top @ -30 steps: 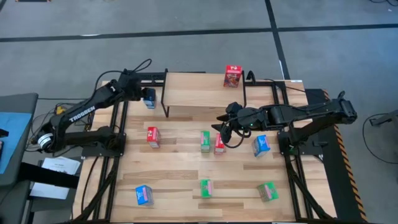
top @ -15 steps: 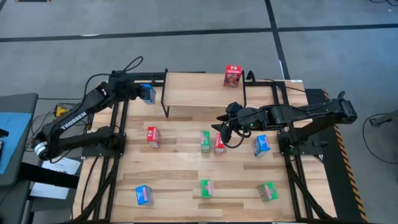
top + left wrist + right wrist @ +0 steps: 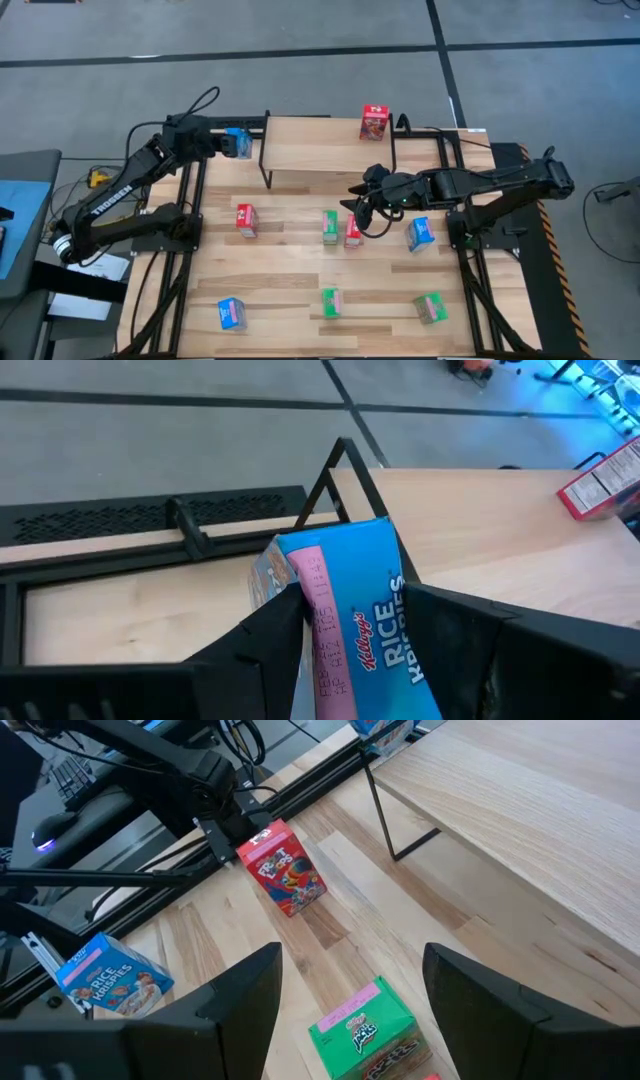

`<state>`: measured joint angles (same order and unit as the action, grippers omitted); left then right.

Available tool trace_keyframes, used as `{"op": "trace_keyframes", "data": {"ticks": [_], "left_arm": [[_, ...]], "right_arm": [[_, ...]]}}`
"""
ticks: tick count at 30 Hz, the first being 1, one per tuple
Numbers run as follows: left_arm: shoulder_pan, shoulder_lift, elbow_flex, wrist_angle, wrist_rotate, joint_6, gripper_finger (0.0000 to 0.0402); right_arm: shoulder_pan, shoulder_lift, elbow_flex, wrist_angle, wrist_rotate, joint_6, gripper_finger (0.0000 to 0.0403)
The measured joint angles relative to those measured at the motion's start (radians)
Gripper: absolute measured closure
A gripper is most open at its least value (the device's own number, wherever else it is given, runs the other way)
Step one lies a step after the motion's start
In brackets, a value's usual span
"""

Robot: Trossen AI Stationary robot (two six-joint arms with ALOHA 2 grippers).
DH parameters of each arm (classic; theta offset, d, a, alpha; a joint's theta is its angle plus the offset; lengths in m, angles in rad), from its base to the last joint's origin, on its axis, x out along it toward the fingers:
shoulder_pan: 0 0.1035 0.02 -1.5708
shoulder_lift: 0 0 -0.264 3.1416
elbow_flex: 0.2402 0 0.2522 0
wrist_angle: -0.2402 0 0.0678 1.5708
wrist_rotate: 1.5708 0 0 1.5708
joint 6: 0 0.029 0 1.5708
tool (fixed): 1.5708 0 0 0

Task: Stack cereal on shelf
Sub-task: Put the top blue cereal box on the shelf

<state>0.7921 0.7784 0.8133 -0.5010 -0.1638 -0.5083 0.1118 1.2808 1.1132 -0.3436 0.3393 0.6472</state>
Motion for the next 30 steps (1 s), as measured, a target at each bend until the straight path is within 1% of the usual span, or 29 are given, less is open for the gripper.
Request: {"op": "trace_keyframes", "data": {"ticks": [4, 12, 19, 24, 30], "left_arm": [[0.000, 0.000, 0.017, -0.003, 0.000, 0.012, 0.0249], [0.000, 0.000, 0.100, -0.005, 0.002, 0.047, 0.0249], [-0.021, 0.001, 0.147, -0.002, 0.028, 0.082, 0.0249], [-0.047, 0.024, 0.190, -0.003, 0.028, 0.114, 0.0249], [-0.080, 0.085, 0.253, -0.001, 0.029, 0.180, 0.0249]], "right_arm": [[0.000, 0.000, 0.000, 0.000, 0.000, 0.000, 0.0137], [0.000, 0.000, 0.000, 0.000, 0.000, 0.000, 0.0137], [0.000, 0.000, 0.000, 0.000, 0.000, 0.000, 0.0137], [0.000, 0.000, 0.000, 0.000, 0.000, 0.000, 0.0137], [0.000, 0.000, 0.000, 0.000, 0.001, 0.000, 0.0137]]}}
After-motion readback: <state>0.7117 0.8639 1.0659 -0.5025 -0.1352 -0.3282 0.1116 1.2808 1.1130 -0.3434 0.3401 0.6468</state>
